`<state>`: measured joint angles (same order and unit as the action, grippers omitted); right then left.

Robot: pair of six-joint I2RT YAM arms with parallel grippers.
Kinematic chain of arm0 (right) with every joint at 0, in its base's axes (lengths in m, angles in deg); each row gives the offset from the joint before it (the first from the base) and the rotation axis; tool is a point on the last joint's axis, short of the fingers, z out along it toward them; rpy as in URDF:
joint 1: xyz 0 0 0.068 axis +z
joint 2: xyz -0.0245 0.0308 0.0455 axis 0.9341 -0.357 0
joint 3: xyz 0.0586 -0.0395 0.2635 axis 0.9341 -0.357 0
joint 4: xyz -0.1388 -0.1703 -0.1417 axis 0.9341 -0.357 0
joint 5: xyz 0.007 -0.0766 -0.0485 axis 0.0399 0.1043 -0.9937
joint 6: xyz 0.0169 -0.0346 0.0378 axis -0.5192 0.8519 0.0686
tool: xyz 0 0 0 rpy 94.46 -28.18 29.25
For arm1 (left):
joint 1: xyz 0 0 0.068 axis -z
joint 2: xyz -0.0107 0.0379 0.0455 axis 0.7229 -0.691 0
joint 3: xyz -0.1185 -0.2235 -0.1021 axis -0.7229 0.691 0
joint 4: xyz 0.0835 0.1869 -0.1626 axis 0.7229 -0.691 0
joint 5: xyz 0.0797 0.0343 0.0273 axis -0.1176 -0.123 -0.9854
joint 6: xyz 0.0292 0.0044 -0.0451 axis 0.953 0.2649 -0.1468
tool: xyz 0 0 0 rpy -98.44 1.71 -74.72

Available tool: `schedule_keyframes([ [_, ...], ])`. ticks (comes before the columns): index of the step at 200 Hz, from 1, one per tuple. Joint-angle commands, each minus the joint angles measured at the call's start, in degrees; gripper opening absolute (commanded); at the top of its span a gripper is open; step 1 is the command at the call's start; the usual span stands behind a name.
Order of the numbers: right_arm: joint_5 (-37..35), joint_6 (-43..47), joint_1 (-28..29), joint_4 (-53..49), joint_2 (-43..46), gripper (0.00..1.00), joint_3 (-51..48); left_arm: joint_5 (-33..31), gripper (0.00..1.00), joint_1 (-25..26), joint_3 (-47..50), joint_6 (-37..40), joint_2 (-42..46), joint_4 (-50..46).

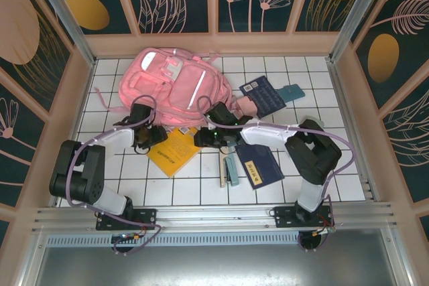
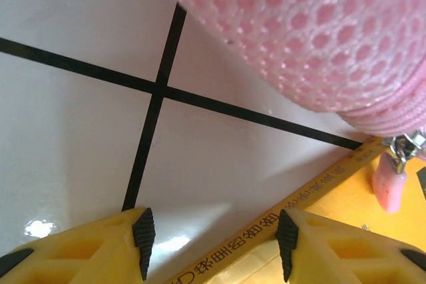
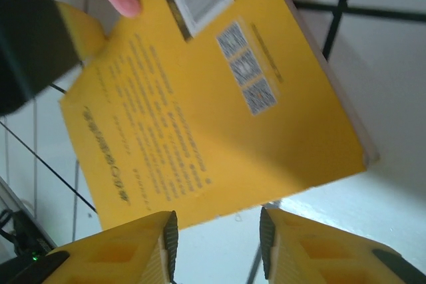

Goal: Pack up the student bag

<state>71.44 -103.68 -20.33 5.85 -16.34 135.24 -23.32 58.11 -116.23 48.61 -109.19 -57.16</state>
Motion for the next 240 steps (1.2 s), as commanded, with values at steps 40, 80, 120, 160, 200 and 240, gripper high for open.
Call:
schedule_keyframes([
  [40,0.32,-3.89,-0.56,1.17,-3.98,0.37,-2.77,10.58,0.53,3.1,9.85,-9.18,7.13,1.46],
  [80,-2.08,-2.54,-3.01,-0.14,-5.61,0.38,-0.26,13.46,0.52,4.36,16.63,-14.55,15.06,3.68],
  [120,-2.28,-0.45,-3.72,-3.72,-8.25,0.39,6.02,15.62,0.52,5.38,20.82,-17.49,20.9,6.38],
  [160,-4.22,-3.04,-1.37,-6.6,-6.96,0.46,6.88,16.04,0.54,5.43,22.01,-16.58,23.35,6.4],
  [200,-5.62,-7.34,2.4,-7.53,-4.61,0.49,3.03,17.37,0.54,5.42,23.57,-15.83,23.04,7.91],
  [240,-4.98,-8.91,4.18,-5.07,-5.17,0.47,0.12,19.52,0.54,5.65,24.49,-15.77,23.85,9.07],
])
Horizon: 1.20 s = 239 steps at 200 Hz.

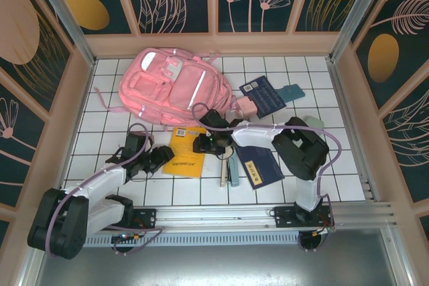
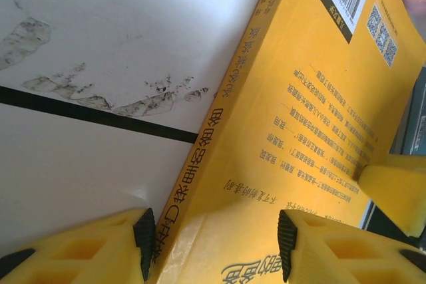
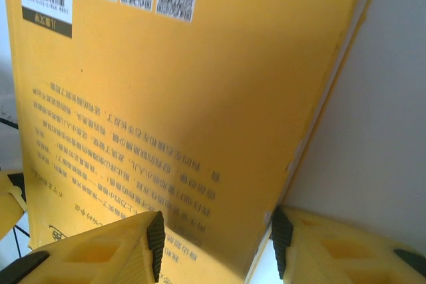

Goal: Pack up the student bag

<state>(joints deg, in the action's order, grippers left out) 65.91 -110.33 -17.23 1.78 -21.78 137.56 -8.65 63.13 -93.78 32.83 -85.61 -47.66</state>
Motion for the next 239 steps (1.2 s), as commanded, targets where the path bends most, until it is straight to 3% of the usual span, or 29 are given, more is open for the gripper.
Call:
schedule_keyframes([
  [1,0.54,-2.28,1.07,-1.02,0.24,0.47,-2.15,4.96,0.54,0.68,2.11,-0.08,0.31,-0.33],
  [32,-1.72,-1.68,0.83,-3.18,-0.62,0.47,-0.32,7.71,0.54,2.78,3.07,-1.7,0.97,2.93],
  [92,-1.32,-2.59,0.44,-2.55,-2.54,0.42,0.1,4.66,0.54,3.4,0.34,2.21,-3.87,0.12],
  [122,1.02,-2.22,0.36,0.42,-2.65,0.35,-0.83,11.93,0.49,3.44,0.12,0.94,-6.34,5.84],
  [163,2.46,-2.78,-0.27,2.91,-2.02,0.3,-2.25,19.85,0.4,3.5,-1.19,-6.07,-0.94,14.83],
  [212,2.71,-2.65,-1.12,3.24,-0.99,0.29,-3.08,17.83,0.4,3.38,-1.77,-7.45,-0.97,14.69],
  [239,2.66,-2.15,-1.48,2.87,-0.42,0.29,-3.16,14.11,0.23,3.46,-3.22,-4.93,-3.21,9.02],
])
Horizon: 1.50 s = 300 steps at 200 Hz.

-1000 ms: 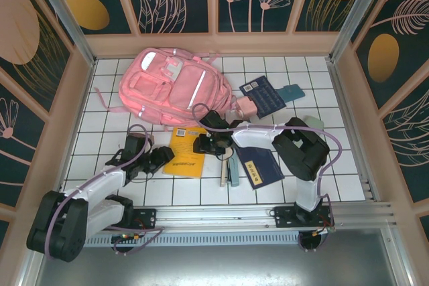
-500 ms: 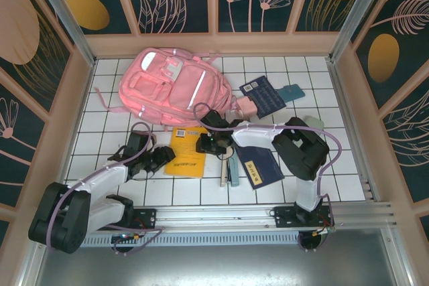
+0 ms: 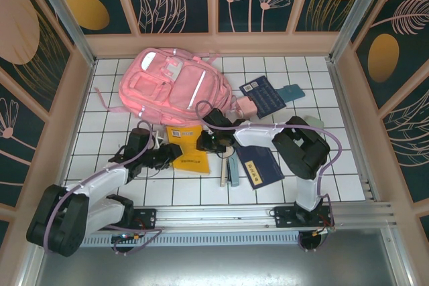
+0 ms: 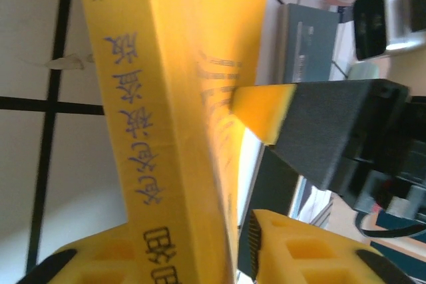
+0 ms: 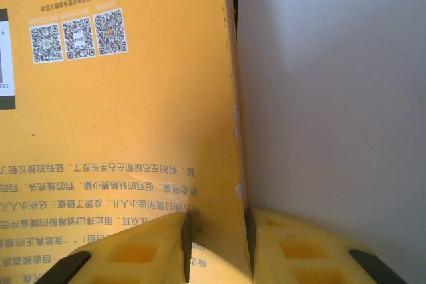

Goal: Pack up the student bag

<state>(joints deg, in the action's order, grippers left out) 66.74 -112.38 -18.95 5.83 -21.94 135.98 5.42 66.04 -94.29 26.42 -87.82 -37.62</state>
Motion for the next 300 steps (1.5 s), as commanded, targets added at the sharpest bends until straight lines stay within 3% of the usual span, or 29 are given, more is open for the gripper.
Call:
schedule_keyframes([
  [1,1.87,-0.09,0.17,-1.19,-0.13,0.29,-1.59,-0.09,0.23,0.55,-2.78,1.53,-0.97,-1.2],
  [38,2.4,1.18,-1.27,-1.57,3.86,0.42,-1.59,-2.15,0.0,0.51,-7.16,2.78,2.84,-8.42],
  [58,1.92,2.58,-2.35,-1.96,7.54,0.52,-1.72,-2.11,0.0,0.47,-10.06,2.7,6.6,-11.55],
  [118,4.52,5.09,-10.39,0.58,19.97,0.62,-2.84,0.18,0.0,0.51,-24.78,6.17,9.57,-14.89],
  [152,11.96,1.2,-16.58,10.51,23.98,0.72,-6.11,1.26,0.0,0.53,-32.32,6.25,4.83,-9.84],
  [206,29.21,-9.82,-24.9,31.32,25.3,0.74,-11.38,5.68,0.0,0.58,-37.31,1.21,-5.26,5.42],
  [249,31.25,-14.15,-27.05,40.2,25.91,0.88,-14.15,6.64,0.0,0.57,-40.12,0.58,-9.05,7.54],
  [281,35.55,-15.13,-27.32,42.3,21.6,0.89,-11.46,9.15,0.0,0.64,-39.79,-3.81,-10.94,15.08],
  [300,37.92,-19.02,-27.81,48.94,19.27,0.89,-11.35,10.28,0.0,1.1,-40.59,-4.62,-11.82,17.01],
])
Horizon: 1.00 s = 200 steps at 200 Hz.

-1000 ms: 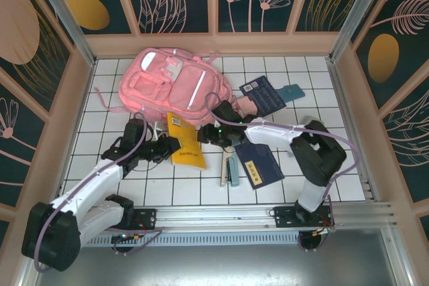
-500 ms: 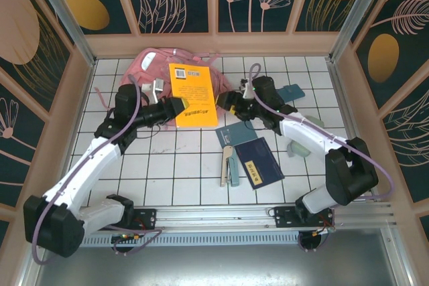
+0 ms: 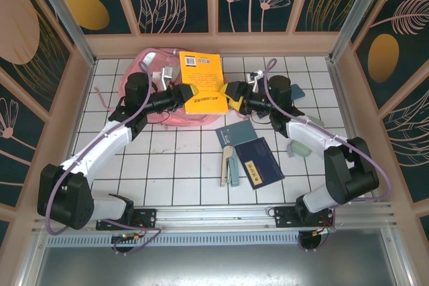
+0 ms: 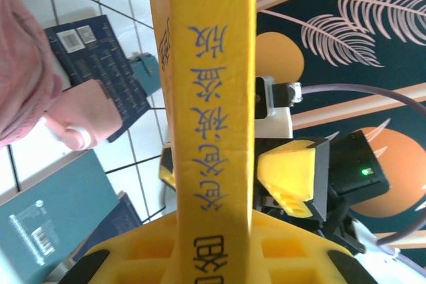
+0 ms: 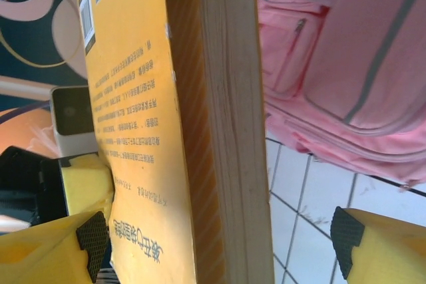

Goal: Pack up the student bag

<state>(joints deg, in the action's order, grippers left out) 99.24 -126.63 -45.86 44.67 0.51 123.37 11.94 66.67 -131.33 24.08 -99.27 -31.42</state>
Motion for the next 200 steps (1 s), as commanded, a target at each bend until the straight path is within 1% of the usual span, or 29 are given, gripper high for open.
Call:
schedule_keyframes([
  [1,5.55,-5.08,-0.99,10.55,-3.27,0.89,1.26,3.88,0.0,0.46,-3.57,-2.3,-0.42,10.92],
  [34,9.91,-13.47,-1.69,24.35,-7.64,0.88,2.35,5.12,0.0,1.02,-4.12,-2.63,-2.08,12.06],
  [46,10.62,-15.27,-2.14,26.93,-8.69,0.84,2.67,5.61,0.0,0.98,-4.13,-2.87,-2.73,12.65],
  [60,11.82,-17.22,-2.68,30.18,-9.57,0.74,3.01,6.01,0.0,0.98,-4.5,-2.63,-3.5,12.43],
  [82,12.67,-17.73,-3.52,31.09,-9.86,0.52,3.71,6.11,0.0,0.98,-6.31,0.1,-5.47,8.08],
  [102,13.24,-16.88,-4.59,29.43,-10.04,0.19,4.24,5.8,0.0,0.98,-8.59,3.66,-7.25,3.02],
  [112,13.27,-15.97,-5.02,27.92,-9.88,0.0,4.32,5.51,0.0,1.02,-9.81,5.01,-8.39,1.06],
  [128,12.84,-13.16,-5.93,23.0,-9.32,0.0,4.35,4.4,0.0,0.99,-11.83,7.26,-10.35,-1.94],
  [143,11.93,-10.79,-7.04,19.65,-8.26,0.0,3.91,3.13,0.16,0.98,-14.64,10.31,-12.49,-6.06],
  [153,10.9,-9.1,-7.8,17.14,-7.31,0.0,3.49,1.28,0.29,0.98,-17.26,13.19,-14.19,-10.53],
  [168,9.16,-6.18,-9.16,13.1,-5.69,0.0,2.8,-2.57,0.38,0.97,-20.96,17.21,-16.89,-16.47],
  [176,8.16,-4.08,-9.87,9.79,-4.71,0.0,2.67,-5.6,0.4,0.98,-22.85,18.93,-18.32,-19.45],
  [200,4.22,1.55,-12.05,1.2,-1.58,0.0,1.7,-15.8,0.4,0.98,-26.02,21.66,-21.37,-24.12],
])
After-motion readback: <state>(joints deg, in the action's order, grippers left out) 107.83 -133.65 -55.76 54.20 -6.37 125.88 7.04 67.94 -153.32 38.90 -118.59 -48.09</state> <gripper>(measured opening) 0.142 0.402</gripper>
